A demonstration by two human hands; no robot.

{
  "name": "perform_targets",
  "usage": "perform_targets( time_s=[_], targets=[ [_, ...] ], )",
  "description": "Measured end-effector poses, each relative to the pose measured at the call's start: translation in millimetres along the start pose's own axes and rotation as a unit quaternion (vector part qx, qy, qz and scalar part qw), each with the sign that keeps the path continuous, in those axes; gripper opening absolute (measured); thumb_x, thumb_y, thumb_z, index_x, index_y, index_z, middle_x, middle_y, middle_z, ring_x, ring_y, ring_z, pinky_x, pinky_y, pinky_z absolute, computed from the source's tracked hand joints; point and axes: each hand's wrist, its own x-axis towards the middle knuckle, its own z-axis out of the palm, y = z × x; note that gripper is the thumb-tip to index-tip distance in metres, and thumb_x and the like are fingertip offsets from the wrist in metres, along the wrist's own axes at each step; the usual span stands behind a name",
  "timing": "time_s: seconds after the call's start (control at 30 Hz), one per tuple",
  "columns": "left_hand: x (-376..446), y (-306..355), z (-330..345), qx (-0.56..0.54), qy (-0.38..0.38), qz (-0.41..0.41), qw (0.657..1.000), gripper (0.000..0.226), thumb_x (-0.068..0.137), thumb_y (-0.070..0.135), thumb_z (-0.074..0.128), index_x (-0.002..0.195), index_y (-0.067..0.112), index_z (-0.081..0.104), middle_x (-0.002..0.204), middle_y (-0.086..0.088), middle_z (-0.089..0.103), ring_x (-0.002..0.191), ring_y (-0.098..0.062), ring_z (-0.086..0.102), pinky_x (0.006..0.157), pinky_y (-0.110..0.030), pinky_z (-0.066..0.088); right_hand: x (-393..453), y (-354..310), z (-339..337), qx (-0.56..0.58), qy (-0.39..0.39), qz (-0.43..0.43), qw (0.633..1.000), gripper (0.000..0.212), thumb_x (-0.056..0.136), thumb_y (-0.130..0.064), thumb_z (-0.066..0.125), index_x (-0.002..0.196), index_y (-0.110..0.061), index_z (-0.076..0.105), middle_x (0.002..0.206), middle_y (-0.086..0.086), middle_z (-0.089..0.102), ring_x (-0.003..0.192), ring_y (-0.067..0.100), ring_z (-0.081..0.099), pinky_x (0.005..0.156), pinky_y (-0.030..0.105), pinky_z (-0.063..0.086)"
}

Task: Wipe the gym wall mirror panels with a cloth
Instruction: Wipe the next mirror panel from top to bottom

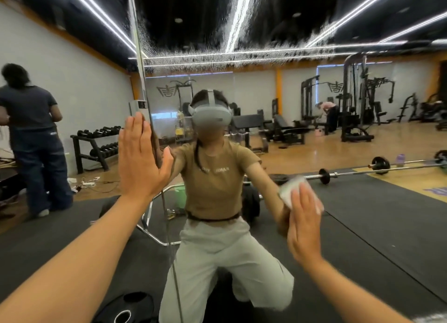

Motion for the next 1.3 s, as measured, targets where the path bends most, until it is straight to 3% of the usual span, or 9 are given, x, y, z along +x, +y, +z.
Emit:
perform_targets(
  time_s=[0.1,0.2,0.33,0.43,0.57,0.77,1.0,1.13,1.3],
  targets=[
    [-1,-2,5,0.019,0.019,0.009,1.0,0.07,0.095,0.034,0.041,0.15,-0.008,0.026,0.16,-0.022,0.021,0.15,-0.036,0.014,0.124,-0.046,0.008,-75,22,-2,-0.006,-0.097,0.051,0.994,0.053,0.107,-0.04,0.012,0.159,-0.029,0.006,0.167,-0.006,0.001,0.153,0.022,0.007,0.123,0.033,-0.001],
    [-2,-3,9,0.018,0.025,0.011,0.999,0.07,0.096,0.033,0.041,0.15,-0.007,0.026,0.161,-0.022,0.021,0.15,-0.036,0.014,0.124,-0.046,0.007,-52,20,-12,-0.015,-0.127,0.04,0.991,0.054,0.107,-0.04,0.011,0.159,-0.029,0.004,0.167,-0.006,0.001,0.153,0.024,0.007,0.122,0.031,-0.007],
    [-2,-4,9,0.01,0.025,0.014,1.0,0.07,0.096,0.034,0.04,0.151,-0.007,0.025,0.161,-0.021,0.019,0.151,-0.035,0.013,0.124,-0.046,0.006,65,-6,-30,0.019,-0.037,-0.017,0.999,0.054,0.107,-0.028,0.024,0.158,-0.025,0.011,0.166,0.006,0.009,0.153,0.022,0.007,0.124,0.041,0.002],
    [-2,-4,10,-0.002,0.03,0.017,0.999,0.071,0.095,0.034,0.041,0.151,-0.007,0.025,0.161,-0.022,0.019,0.151,-0.035,0.013,0.124,-0.047,0.008,178,-37,-54,0.002,0.022,-0.024,0.999,0.056,0.104,-0.013,0.032,0.158,-0.02,0.016,0.165,0.004,0.009,0.15,0.011,0.004,0.124,0.037,0.004],
    [-2,-3,10,-0.007,0.026,0.017,0.999,0.072,0.095,0.034,0.042,0.151,-0.007,0.024,0.161,-0.022,0.018,0.151,-0.035,0.012,0.124,-0.049,0.009,260,-53,-77,-0.013,0.053,-0.015,0.998,0.057,0.104,-0.01,0.032,0.158,-0.02,0.015,0.166,0.004,0.007,0.149,0.01,0.0,0.124,0.047,0.005],
    [-2,-3,9,0.003,0.023,0.013,1.0,0.072,0.095,0.034,0.042,0.151,-0.007,0.023,0.161,-0.022,0.019,0.152,-0.033,0.011,0.124,-0.046,0.007,132,-13,-37,-0.002,0.085,-0.006,0.996,0.052,0.106,-0.021,0.029,0.156,-0.013,0.023,0.165,0.008,0.015,0.152,0.023,0.014,0.122,0.049,0.014],
    [-2,-3,12,-0.007,0.038,0.014,0.999,0.069,0.096,0.031,0.042,0.151,-0.006,0.024,0.161,-0.023,0.019,0.151,-0.035,0.013,0.124,-0.049,0.009,-113,44,1,-0.013,-0.106,0.081,0.991,0.053,0.108,-0.041,0.012,0.158,-0.032,0.002,0.166,-0.008,-0.005,0.152,0.02,0.004,0.12,0.021,-0.003],
    [-2,-5,14,0.001,0.045,0.02,0.999,0.067,0.096,0.029,0.044,0.151,-0.005,0.024,0.159,-0.025,0.022,0.149,-0.04,0.017,0.123,-0.052,0.012,-110,42,-4,-0.009,-0.128,0.092,0.987,0.057,0.106,-0.041,0.019,0.158,-0.032,0.0,0.165,-0.012,-0.007,0.152,0.014,-0.002,0.12,0.021,-0.004],
    [-4,-5,15,-0.005,0.046,0.013,0.999,0.067,0.097,0.029,0.044,0.151,-0.005,0.024,0.159,-0.026,0.021,0.149,-0.04,0.016,0.124,-0.048,0.007,5,21,-20,-0.003,-0.044,-0.011,0.999,0.055,0.106,-0.025,0.028,0.158,-0.024,0.012,0.166,-0.004,0.002,0.153,0.022,0.006,0.123,0.035,0.001]
  ],
)
